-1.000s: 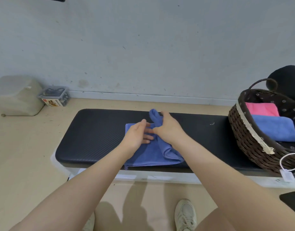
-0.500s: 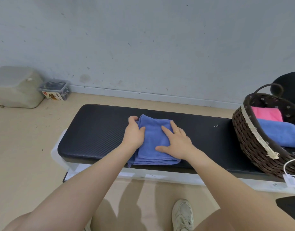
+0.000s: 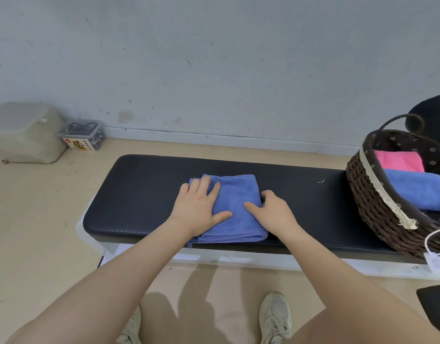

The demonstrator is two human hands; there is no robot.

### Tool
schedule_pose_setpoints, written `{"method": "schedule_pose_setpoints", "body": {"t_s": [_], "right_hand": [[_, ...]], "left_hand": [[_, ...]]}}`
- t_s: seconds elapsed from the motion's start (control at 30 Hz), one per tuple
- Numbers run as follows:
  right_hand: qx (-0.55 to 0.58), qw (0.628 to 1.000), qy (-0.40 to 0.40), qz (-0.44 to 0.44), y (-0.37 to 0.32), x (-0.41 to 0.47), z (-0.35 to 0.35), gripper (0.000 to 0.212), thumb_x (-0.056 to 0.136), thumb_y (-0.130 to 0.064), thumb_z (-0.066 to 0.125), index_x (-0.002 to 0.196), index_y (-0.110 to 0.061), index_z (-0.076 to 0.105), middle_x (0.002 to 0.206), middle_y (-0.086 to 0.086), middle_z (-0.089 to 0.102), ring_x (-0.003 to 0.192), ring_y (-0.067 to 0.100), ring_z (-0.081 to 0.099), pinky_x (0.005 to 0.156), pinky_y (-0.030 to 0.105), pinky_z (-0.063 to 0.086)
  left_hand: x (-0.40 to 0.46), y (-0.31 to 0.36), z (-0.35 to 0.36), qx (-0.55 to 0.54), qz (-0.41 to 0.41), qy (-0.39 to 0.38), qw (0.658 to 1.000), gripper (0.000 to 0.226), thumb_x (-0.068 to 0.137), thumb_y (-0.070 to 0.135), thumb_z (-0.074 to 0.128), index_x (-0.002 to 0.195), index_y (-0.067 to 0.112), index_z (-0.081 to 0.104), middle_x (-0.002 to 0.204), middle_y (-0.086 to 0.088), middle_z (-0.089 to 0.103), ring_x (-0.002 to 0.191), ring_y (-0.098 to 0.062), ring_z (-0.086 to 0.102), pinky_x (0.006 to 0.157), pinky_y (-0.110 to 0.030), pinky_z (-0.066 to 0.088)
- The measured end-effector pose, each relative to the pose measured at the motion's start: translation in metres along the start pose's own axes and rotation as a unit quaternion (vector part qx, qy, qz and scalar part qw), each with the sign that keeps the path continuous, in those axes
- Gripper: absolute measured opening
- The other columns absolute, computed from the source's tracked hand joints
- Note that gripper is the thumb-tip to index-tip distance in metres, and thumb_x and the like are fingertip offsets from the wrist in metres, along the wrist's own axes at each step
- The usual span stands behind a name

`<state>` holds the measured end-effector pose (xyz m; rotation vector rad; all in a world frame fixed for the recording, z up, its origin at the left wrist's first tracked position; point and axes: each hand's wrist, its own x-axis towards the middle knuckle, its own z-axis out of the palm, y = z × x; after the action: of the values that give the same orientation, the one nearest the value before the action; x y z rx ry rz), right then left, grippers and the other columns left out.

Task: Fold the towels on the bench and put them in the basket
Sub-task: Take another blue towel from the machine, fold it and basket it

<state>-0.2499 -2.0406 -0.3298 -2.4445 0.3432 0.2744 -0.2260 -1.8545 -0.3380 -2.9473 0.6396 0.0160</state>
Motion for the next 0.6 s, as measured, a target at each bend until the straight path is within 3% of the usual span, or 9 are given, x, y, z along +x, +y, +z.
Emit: {"method": "schedule_pose_setpoints", "body": {"t_s": [0.13, 0.23, 0.27, 0.33, 0.43, 0.5, 0.6], "right_hand": [[0.042, 0.999, -0.022, 0.013, -0.001, 0.003, -0.001, 0.029, 0.084, -0.027, 0.059, 0.104, -0.008, 0.054, 0.099, 0.006, 0.062, 0.083, 0.02, 0.058, 0.07, 0.034, 0.048], [0.127, 0.991, -0.025, 0.03, -0.002, 0.006, -0.008, 0.023, 0.079, -0.015, 0.059, 0.096, -0.001, 0.058, 0.093, 0.015, 0.064, 0.074, 0.023, 0.057, 0.064, 0.034, 0.046], [0.14, 0.989, -0.015, 0.032, -0.001, 0.007, -0.012, 0.021, 0.078, -0.013, 0.058, 0.094, -0.001, 0.058, 0.09, 0.016, 0.064, 0.073, 0.024, 0.056, 0.063, 0.034, 0.045], [0.133, 0.991, 0.025, 0.025, 0.002, 0.009, -0.023, 0.017, 0.078, -0.01, 0.056, 0.091, 0.001, 0.058, 0.085, 0.014, 0.061, 0.07, 0.023, 0.053, 0.061, 0.032, 0.042], [0.097, 0.991, 0.095, 0.015, 0.01, 0.012, -0.038, 0.02, 0.078, -0.008, 0.054, 0.095, 0.001, 0.06, 0.092, 0.015, 0.062, 0.076, 0.025, 0.054, 0.062, 0.033, 0.044], [0.063, 0.993, 0.095, 0.005, 0.009, 0.012, -0.043, 0.021, 0.079, -0.009, 0.052, 0.097, -0.001, 0.06, 0.096, 0.015, 0.062, 0.084, 0.031, 0.058, 0.069, 0.038, 0.048], [0.015, 0.997, 0.059, -0.056, -0.01, 0.007, -0.044, 0.019, 0.08, -0.014, 0.053, 0.097, -0.006, 0.058, 0.095, 0.012, 0.062, 0.083, 0.03, 0.058, 0.065, 0.035, 0.045]], "left_hand": [[-0.001, 0.005, -0.006, 0.005, 0.07, 0.051, 0.996, 0.098, 0.07, 0.076, 0.013, 0.134, 0.011, 0.048, 0.123, -0.009, 0.054, 0.106, -0.029, 0.053, 0.093, -0.045, 0.04], [0.0, 0.012, -0.002, -0.022, 0.06, -0.017, 0.998, 0.113, 0.059, 0.084, 0.009, 0.146, 0.014, 0.024, 0.142, -0.004, 0.033, 0.135, -0.025, 0.026, 0.112, -0.044, 0.016], [0.001, 0.017, -0.001, -0.047, 0.055, -0.029, 0.997, 0.112, 0.062, 0.087, 0.017, 0.148, 0.014, 0.019, 0.147, -0.004, 0.026, 0.138, -0.024, 0.02, 0.114, -0.041, 0.013], [0.004, 0.03, 0.0, -0.127, 0.062, -0.053, 0.989, 0.108, 0.071, 0.08, 0.044, 0.15, 0.014, 0.012, 0.154, -0.007, 0.014, 0.142, -0.025, 0.016, 0.115, -0.037, 0.017], [0.01, 0.049, 0.002, -0.202, 0.072, -0.089, 0.973, 0.115, 0.069, 0.073, 0.058, 0.151, 0.016, 0.001, 0.158, -0.009, -0.009, 0.146, -0.025, -0.001, 0.119, -0.038, 0.012], [0.013, 0.054, 0.0, -0.221, 0.066, -0.078, 0.97, 0.115, 0.066, 0.072, 0.063, 0.15, 0.019, 0.005, 0.158, -0.009, -0.01, 0.145, -0.026, 0.005, 0.117, -0.038, 0.018], [0.016, 0.05, -0.002, -0.257, 0.067, -0.064, 0.962, 0.109, 0.062, 0.068, 0.069, 0.148, 0.028, 0.015, 0.158, -0.003, -0.001, 0.14, -0.023, 0.021, 0.108, -0.035, 0.035]]}}
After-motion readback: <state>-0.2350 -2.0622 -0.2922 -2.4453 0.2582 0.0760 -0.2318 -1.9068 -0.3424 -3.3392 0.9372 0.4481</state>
